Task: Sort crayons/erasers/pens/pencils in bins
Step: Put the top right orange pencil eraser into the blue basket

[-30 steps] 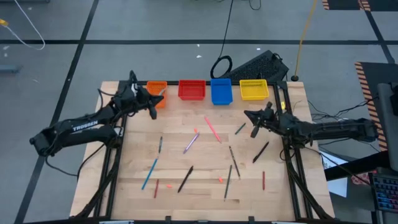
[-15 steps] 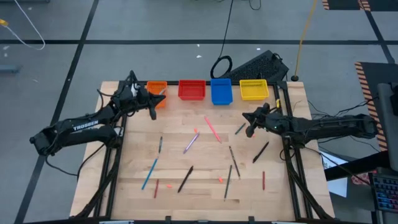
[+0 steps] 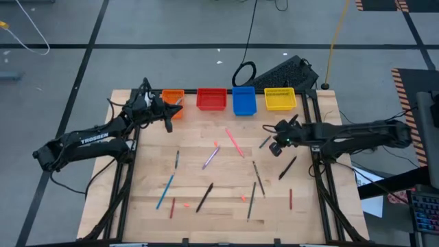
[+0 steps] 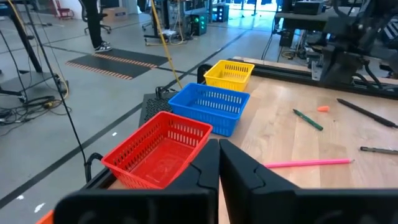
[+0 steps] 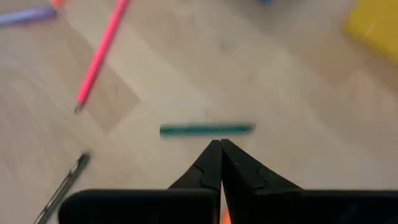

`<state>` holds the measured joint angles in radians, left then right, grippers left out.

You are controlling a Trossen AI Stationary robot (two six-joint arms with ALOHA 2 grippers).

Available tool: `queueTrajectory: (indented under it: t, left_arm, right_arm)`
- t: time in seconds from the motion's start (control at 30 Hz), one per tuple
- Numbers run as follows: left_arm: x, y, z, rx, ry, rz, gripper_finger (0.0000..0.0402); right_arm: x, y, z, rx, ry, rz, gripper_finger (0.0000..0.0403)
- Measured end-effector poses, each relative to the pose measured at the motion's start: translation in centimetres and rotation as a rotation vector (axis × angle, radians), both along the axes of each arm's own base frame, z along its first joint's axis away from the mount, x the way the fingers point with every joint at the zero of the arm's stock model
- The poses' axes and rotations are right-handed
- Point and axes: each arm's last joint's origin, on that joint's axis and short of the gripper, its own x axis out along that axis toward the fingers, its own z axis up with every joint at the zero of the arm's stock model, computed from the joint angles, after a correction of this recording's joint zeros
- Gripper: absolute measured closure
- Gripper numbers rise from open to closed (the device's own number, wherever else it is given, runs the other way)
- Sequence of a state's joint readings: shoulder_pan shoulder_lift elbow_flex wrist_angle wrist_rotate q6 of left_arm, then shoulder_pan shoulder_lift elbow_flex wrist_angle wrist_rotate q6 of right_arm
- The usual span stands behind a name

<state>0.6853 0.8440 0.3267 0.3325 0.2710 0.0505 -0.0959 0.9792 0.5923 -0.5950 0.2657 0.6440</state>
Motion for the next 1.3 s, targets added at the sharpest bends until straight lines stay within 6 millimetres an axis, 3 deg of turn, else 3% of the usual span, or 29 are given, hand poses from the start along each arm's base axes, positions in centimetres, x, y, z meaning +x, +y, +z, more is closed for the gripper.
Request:
queueTrajectory:
  t: [0.2,0.5,0.8,1.3]
  left_arm:
    - [0.0,0.0,0.0,-0.008,-0.004,0.002,0.0393]
    - [0.0,0.0,0.2,0.007,-0.019,0.001,0.0379]
    - [0.1,0.0,0.4,0.023,-0.032,0.0,0.0378]
    - [0.1,0.0,0.4,0.023,-0.032,0.0,0.0378]
  right_arm:
    - [-0.3,0.4,-1.1,0.201,0.109,-0.09,0.0353]
    - [-0.6,0.5,-1.9,0.234,0.203,-0.171,0.0272]
    - [-0.5,0.4,-4.2,0.248,0.315,-0.228,0.0272]
    - [0.6,0.3,-5.2,0.253,0.294,-0.262,0.0273]
